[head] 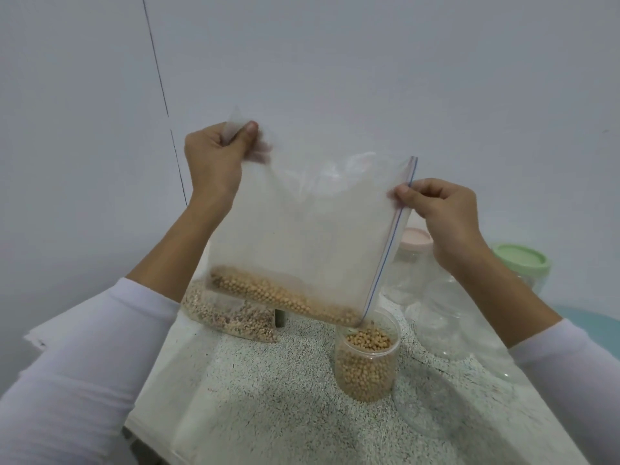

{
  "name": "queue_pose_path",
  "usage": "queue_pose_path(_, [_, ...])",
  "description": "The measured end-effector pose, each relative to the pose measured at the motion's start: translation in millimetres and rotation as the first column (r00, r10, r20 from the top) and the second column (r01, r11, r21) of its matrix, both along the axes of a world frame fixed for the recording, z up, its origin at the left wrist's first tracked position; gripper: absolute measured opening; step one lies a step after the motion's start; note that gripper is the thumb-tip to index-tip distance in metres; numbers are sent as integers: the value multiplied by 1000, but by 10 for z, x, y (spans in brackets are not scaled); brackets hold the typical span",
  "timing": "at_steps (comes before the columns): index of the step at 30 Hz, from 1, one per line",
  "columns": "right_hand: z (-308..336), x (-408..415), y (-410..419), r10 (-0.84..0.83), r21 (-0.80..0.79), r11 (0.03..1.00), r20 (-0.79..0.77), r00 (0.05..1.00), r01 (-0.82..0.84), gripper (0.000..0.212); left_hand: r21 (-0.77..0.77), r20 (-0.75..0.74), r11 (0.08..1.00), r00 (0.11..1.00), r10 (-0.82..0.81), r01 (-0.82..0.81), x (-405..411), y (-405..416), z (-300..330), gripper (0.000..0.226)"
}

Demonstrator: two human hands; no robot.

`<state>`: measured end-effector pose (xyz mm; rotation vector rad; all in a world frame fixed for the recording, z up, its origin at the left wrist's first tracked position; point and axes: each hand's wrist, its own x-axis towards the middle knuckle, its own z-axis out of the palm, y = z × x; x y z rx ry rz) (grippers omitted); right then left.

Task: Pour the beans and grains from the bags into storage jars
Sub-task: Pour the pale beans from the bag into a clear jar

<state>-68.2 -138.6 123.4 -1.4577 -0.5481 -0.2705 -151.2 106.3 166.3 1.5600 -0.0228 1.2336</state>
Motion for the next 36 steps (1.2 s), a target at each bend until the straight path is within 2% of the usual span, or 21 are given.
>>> queue_pose_path(2, [-22,-24,14,30,-49,998,-16,999,-31,7,24,-28,1000,1000,3,-2,-12,3,-3,20])
queue_pose_path(5, [-20,-30,8,-2,4,1000,-4,1000,2,11,-35,11,999,1000,-3,3,-32,26,3,18])
queue_pose_path(8, [-8,-57,21,38,-60,997,-18,999,-39,11,25,-17,999,999,-27,27,-42,-1,6,21])
queue_pose_path(12, [-7,-57,-2,-23,32,999,-11,1000,23,16,-4,19,999,999,-31,32,-56,8,40,22])
queue_pose_path(16, [-11,-80,2,5,-11,1000,-22,1000,-5,13,24,-4,999,999,-43,43,-85,-2,62,35])
queue_pose_path(19, [-9,-73,-4,-29,21,999,-4,1000,29,16,17,12,999,1000,-27,27,-79,17,73,24])
queue_pose_path(22, [-23,-108,29,19,-43,999,-27,999,-20,15,56,-17,998,999,-31,32,-82,0,75,25])
queue_pose_path(25, [-7,-99,15,-23,27,999,-13,1000,24,16,22,19,999,999,-28,27,-91,27,76,24])
queue_pose_path(28, [-5,-111,27,20,-37,999,-26,999,-21,14,60,-10,997,999,-37,38,-83,18,75,23])
queue_pose_path(32, [2,-92,8,-37,24,999,-7,999,37,14,25,8,999,1000,-22,22,-90,41,75,20])
queue_pose_path(36, [5,-99,17,13,-19,1000,-32,999,-14,15,53,0,998,1000,-27,27,-98,51,70,21])
